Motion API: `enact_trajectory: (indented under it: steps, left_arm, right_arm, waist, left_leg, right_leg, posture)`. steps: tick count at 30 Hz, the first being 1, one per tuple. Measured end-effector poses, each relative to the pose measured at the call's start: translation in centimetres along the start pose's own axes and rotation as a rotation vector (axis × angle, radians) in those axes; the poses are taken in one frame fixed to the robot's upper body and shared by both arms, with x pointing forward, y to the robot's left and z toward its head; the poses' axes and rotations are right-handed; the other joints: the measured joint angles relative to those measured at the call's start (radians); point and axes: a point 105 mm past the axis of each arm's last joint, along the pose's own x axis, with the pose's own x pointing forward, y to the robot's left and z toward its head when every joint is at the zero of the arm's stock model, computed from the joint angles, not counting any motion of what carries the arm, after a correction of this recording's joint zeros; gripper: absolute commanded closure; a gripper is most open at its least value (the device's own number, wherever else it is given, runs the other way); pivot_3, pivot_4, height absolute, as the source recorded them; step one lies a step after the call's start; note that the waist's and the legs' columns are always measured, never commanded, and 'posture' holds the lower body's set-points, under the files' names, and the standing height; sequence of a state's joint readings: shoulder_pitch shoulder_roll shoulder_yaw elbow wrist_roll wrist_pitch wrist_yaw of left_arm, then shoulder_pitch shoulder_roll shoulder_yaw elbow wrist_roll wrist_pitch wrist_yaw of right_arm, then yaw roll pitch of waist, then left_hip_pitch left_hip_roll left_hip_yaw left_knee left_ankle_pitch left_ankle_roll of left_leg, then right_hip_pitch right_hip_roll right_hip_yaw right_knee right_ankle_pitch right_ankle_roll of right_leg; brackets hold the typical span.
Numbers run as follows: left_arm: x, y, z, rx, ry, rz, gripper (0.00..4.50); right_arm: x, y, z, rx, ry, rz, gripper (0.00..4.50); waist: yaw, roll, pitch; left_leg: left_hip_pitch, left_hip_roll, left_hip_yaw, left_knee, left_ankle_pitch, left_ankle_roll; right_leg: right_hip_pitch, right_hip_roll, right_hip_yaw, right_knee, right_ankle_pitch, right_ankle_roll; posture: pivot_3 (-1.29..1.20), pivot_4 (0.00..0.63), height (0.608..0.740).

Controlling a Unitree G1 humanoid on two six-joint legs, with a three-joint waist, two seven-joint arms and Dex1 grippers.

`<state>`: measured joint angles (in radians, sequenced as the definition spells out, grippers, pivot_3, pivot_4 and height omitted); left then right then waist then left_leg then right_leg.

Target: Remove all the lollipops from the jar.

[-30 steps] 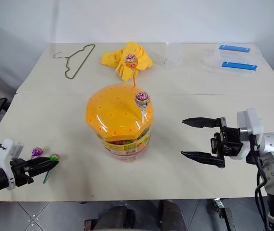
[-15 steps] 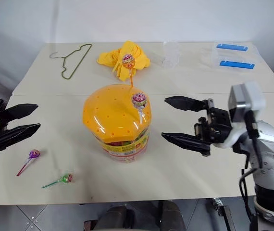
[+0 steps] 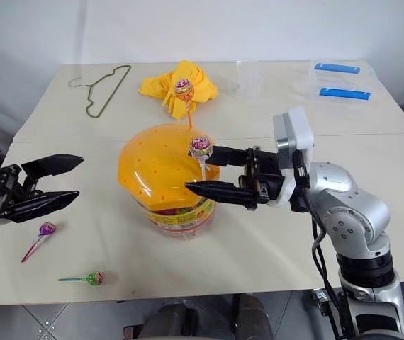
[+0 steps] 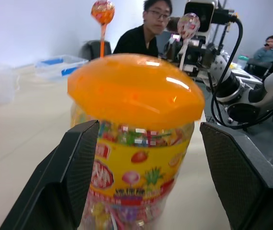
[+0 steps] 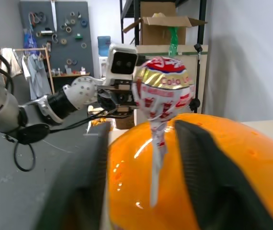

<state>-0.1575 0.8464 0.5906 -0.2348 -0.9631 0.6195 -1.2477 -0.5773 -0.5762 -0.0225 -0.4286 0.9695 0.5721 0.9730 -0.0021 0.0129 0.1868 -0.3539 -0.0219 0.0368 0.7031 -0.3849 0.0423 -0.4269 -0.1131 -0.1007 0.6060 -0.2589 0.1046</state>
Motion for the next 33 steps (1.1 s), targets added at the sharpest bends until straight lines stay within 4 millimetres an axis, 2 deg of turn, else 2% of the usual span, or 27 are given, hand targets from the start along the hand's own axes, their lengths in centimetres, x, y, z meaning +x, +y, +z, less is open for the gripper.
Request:
enact_trajectory:
  steps: [3, 4, 8, 12, 15, 17, 19, 21, 22, 24, 26, 29, 33]
  left_arm:
    - [-0.5, -0.1, -0.1, 0.004, 0.001, 0.022, 0.94]
    - [-0.7, -0.1, -0.2, 0.005, 0.002, 0.029, 0.94]
    - [-0.9, -0.2, -0.4, 0.001, 0.003, 0.04, 0.94]
    - [-1.0, -0.2, -0.4, 0.014, -0.001, 0.042, 0.94]
    - [-1.1, -0.3, -0.5, 0.029, -0.002, 0.048, 0.94]
    - [-1.1, -0.3, -0.4, 0.048, -0.008, 0.05, 0.94]
    - [-0.9, -0.5, -0.4, 0.063, -0.007, 0.043, 0.94]
    - [-0.9, -0.6, -0.4, 0.077, 0.001, 0.04, 0.94]
    - [-0.9, -0.6, -0.5, 0.083, 0.007, 0.042, 0.94]
    - [-0.9, -0.6, -0.8, 0.091, 0.016, 0.038, 0.94]
    - [-1.3, -0.4, -1.1, 0.088, 0.024, 0.049, 0.94]
    - [-1.5, -0.3, -1.4, 0.088, 0.029, 0.06, 0.94]
    - [-1.6, -0.3, -1.4, 0.09, 0.031, 0.062, 0.94]
  right_arm:
    - [-0.1, 0.0, -0.1, 0.001, 0.001, 0.003, 4.34]
    - [-0.1, -0.1, 0.0, 0.004, -0.002, 0.001, 4.49]
    - [-0.9, -1.0, 1.2, 0.034, -0.098, -0.011, 4.49]
    - [-2.2, -2.4, 6.0, 0.016, -0.296, -0.042, 4.49]
    - [-4.6, -3.7, 7.4, 0.012, -0.286, -0.164, 4.49]
    - [-7.3, -5.2, 7.4, 0.013, -0.218, -0.311, 4.49]
    - [-11.1, -6.7, 5.6, -0.011, -0.014, -0.507, 4.49]
    - [-16.3, -7.3, 1.2, -0.009, 0.352, -0.697, 4.49]
    - [-18.7, -7.2, -1.4, 0.009, 0.517, -0.761, 4.49]
    - [-22.9, -6.5, -6.0, 0.084, 0.73, -0.865, 4.49]
    - [-26.2, -5.3, -9.2, 0.147, 0.873, -0.94, 4.49]
    - [-27.6, -4.9, -10.2, 0.122, 0.916, -0.957, 4.49]
    - [-28.9, -4.3, -10.3, 0.136, 0.926, -0.97, 3.43]
  waist:
    - [-0.001, 0.0, 0.0]
    - [-0.001, 0.0, 0.0]
    - [0.0, 0.0, 0.0]
    - [-0.001, 0.0, 0.0]
    - [0.002, 0.0, 0.0]
    - [0.003, 0.0, 0.0]
    - [0.005, 0.0, 0.0]
    - [0.009, -0.001, -0.001]
    - [0.008, -0.002, -0.001]
    - [0.003, -0.001, -0.001]
    - [-0.003, 0.002, 0.001]
    - [-0.006, 0.004, 0.001]
    - [0.004, 0.003, 0.001]
  left_leg:
    - [0.0, 0.0, 0.0, 0.0, 0.0, 0.0]
    - [0.0, 0.0, 0.0, 0.0, 0.0, 0.0]
    - [0.0, 0.0, 0.0, 0.0, 0.0, 0.0]
    - [0.0, 0.0, 0.0, 0.0, 0.0, 0.0]
    - [-0.001, 0.0, -0.001, 0.0, 0.0, 0.0]
    - [-0.001, -0.001, -0.001, 0.0, 0.0, 0.001]
    - [-0.002, -0.001, 0.0, 0.0, -0.001, 0.002]
    - [-0.002, 0.0, 0.0, -0.001, -0.001, 0.002]
    - [-0.002, 0.0, 0.001, -0.001, -0.001, 0.002]
    - [-0.001, 0.0, 0.005, 0.0, 0.0, 0.002]
    - [0.001, 0.001, 0.01, 0.0, 0.0, 0.002]
    - [0.003, 0.003, 0.012, 0.0, 0.0, 0.001]
    - [0.002, 0.002, 0.009, 0.001, 0.0, 0.001]
  right_leg:
    - [0.0, 0.0, 0.0, 0.0, 0.0, 0.0]
    - [0.0, 0.0, 0.0, 0.0, 0.0, 0.0]
    - [0.0, 0.0, 0.0, 0.0, 0.0, 0.0]
    - [0.0, -0.001, -0.001, 0.0, 0.0, 0.0]
    - [0.0, -0.001, -0.001, 0.0, 0.0, 0.0]
    - [0.001, -0.002, -0.001, -0.001, 0.0, 0.0]
    - [0.001, -0.003, 0.0, -0.003, 0.0, 0.0]
    - [0.002, -0.003, 0.0, -0.005, 0.0, 0.0]
    - [0.002, -0.002, 0.0, -0.005, 0.0, 0.0]
    - [0.001, -0.001, -0.003, -0.003, 0.0, 0.001]
    - [0.001, -0.001, -0.003, -0.001, 0.0, 0.001]
    - [0.001, -0.001, -0.003, 0.0, 0.0, 0.001]
    - [0.002, -0.002, -0.003, -0.001, 0.001, 0.001]
  posture:
    - [0.0, 0.15, 0.74]
    - [0.0, 0.15, 0.74]
    - [0.0, 0.15, 0.74]
    - [0.0, 0.15, 0.74]
    - [0.0, 0.15, 0.74]
    - [0.0, 0.15, 0.74]
    - [0.0, 0.15, 0.74]
    - [0.0, 0.15, 0.74]
    - [0.0, 0.15, 0.74]
    - [0.0, 0.15, 0.74]
    - [0.0, 0.15, 0.74]
    - [0.0, 0.15, 0.74]
    - [0.0, 0.15, 0.74]
